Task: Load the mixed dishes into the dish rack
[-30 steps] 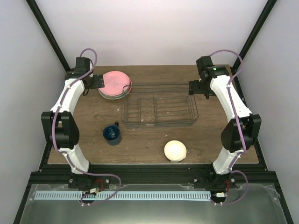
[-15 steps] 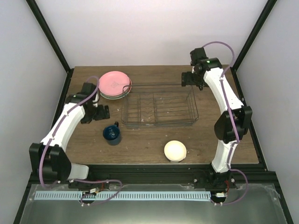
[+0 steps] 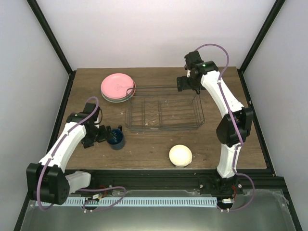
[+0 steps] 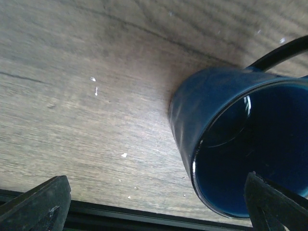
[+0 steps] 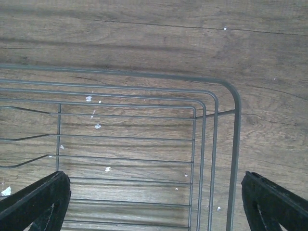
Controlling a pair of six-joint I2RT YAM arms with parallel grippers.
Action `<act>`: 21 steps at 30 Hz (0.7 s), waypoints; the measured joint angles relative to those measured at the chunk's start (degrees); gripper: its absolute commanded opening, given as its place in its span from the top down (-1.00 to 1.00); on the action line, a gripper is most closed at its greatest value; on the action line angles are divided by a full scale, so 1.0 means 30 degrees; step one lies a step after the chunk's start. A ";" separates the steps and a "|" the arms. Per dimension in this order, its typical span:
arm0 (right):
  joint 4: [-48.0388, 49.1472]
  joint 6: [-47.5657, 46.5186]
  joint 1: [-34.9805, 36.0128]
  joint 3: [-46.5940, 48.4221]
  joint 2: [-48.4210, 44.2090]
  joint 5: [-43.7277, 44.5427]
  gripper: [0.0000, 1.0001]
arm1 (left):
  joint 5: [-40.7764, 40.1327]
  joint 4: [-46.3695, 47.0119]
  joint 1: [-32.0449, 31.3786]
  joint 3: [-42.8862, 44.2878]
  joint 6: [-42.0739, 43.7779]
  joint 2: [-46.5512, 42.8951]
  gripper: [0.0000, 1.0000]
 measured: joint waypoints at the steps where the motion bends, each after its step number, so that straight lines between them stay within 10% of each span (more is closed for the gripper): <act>1: 0.0044 0.0007 0.0000 0.0000 0.0000 0.0007 -0.96 | 0.0160 0.0153 -0.0051 -0.0313 -0.0051 0.0117 -0.99; 9: 0.0372 0.0015 0.0000 0.0000 0.0000 0.0066 -0.96 | 0.1107 0.1617 -0.0066 -0.1195 -0.0175 0.1756 -0.95; 21: 0.0379 0.0000 0.0000 0.0000 0.0000 0.0226 -0.96 | 0.1676 0.3570 -0.0073 -0.1195 0.0211 0.4211 -0.14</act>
